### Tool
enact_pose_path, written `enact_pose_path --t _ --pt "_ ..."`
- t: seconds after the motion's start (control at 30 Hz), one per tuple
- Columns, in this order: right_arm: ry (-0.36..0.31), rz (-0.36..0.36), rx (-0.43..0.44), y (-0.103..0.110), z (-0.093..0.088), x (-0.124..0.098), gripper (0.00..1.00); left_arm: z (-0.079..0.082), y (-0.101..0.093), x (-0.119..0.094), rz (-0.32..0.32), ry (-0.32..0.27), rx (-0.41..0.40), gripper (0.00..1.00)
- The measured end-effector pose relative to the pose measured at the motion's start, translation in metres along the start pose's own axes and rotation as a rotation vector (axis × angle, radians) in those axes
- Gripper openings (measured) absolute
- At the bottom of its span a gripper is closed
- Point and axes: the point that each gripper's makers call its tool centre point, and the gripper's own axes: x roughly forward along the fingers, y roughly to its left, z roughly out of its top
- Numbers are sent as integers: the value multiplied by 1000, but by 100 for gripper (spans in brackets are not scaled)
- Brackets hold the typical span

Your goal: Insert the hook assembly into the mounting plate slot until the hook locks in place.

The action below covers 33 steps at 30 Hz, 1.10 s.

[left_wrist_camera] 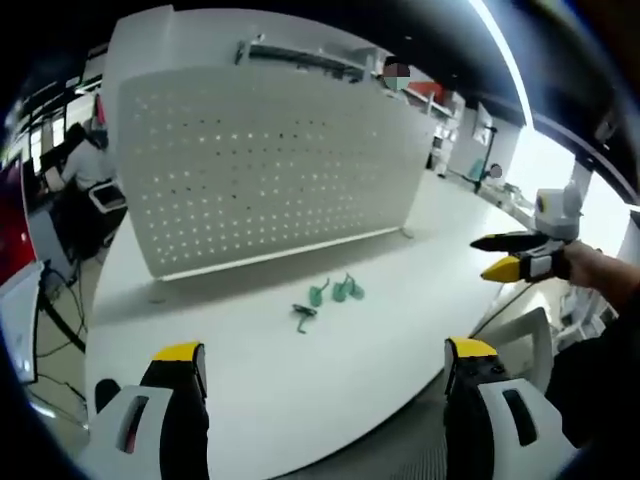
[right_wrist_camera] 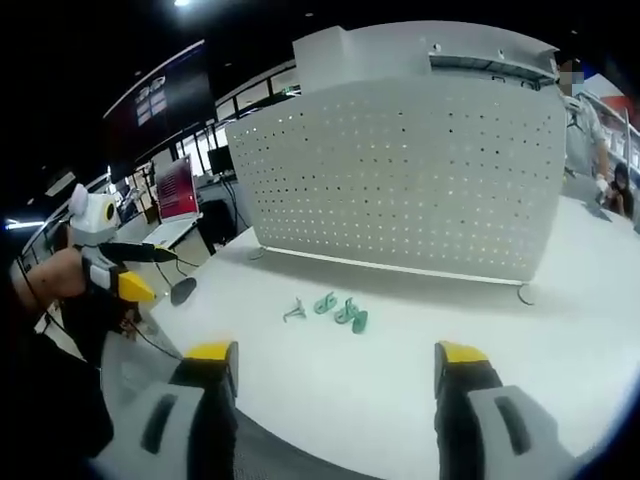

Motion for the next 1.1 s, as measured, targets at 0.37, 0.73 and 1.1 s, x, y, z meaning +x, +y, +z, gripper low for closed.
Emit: enact_pose_path --t 0.37,0.73,1.1 --pt "15 6 -7 0 -2 1 79 4 -3 0 -9 -15 2 100" --pt "24 3 -21 0 -5 -4 77 -4 -2 -4 -11 -2 -2 100" --pt "27 2 -26 0 -2 -3 76 -3 4 -9 8 -14 -17 100"
